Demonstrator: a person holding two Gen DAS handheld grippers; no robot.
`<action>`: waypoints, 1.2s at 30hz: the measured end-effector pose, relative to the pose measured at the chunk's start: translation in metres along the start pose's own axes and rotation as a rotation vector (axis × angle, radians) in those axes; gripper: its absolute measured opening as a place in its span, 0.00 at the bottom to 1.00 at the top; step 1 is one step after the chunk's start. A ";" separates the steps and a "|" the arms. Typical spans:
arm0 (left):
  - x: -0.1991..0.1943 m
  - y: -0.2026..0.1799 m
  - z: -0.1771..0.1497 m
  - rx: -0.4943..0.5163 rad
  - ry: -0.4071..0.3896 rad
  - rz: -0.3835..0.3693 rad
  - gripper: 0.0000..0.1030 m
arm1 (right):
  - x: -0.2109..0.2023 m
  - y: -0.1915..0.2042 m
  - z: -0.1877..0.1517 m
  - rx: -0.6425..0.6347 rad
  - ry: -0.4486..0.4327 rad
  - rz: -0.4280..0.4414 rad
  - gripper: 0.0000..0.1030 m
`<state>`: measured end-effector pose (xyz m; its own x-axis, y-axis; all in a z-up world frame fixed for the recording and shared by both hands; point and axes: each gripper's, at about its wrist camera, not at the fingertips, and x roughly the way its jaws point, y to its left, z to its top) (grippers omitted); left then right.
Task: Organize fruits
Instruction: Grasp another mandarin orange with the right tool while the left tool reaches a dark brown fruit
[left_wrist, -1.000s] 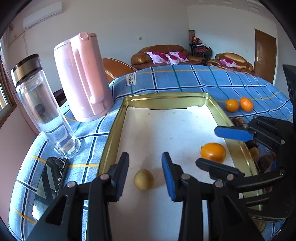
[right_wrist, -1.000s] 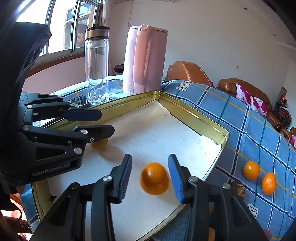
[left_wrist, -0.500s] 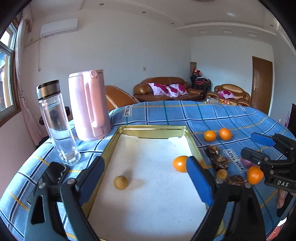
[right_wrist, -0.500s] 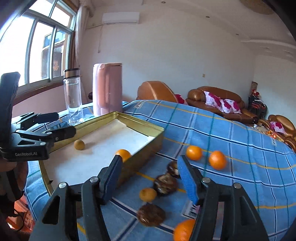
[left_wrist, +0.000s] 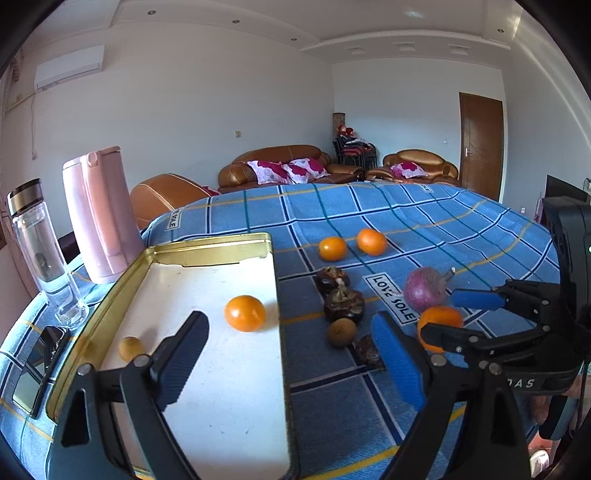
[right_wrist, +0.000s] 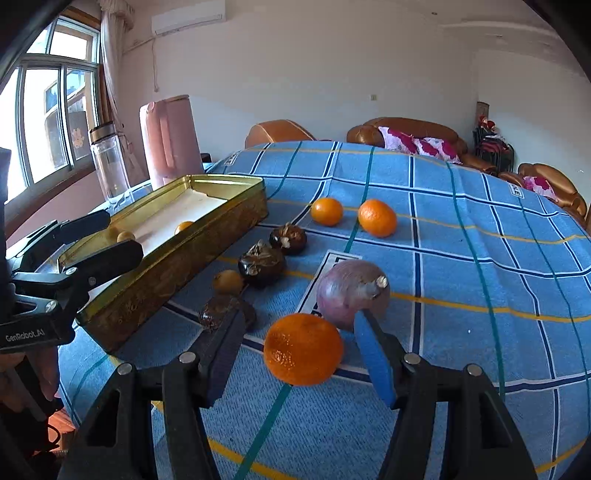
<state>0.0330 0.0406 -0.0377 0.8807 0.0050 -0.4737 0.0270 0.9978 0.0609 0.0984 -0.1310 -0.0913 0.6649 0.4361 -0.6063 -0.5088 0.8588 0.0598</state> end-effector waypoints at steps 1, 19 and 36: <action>0.001 -0.002 0.000 0.002 0.003 -0.004 0.89 | 0.001 0.000 -0.001 0.000 0.007 0.004 0.62; 0.022 -0.048 -0.003 0.081 0.100 -0.097 0.69 | -0.016 -0.028 -0.008 0.037 -0.043 -0.074 0.47; 0.070 -0.058 -0.010 0.038 0.330 -0.193 0.41 | -0.019 -0.036 -0.009 0.062 -0.060 -0.018 0.47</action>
<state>0.0887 -0.0166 -0.0832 0.6583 -0.1552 -0.7366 0.2004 0.9793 -0.0273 0.0995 -0.1722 -0.0888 0.7062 0.4341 -0.5593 -0.4627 0.8809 0.0995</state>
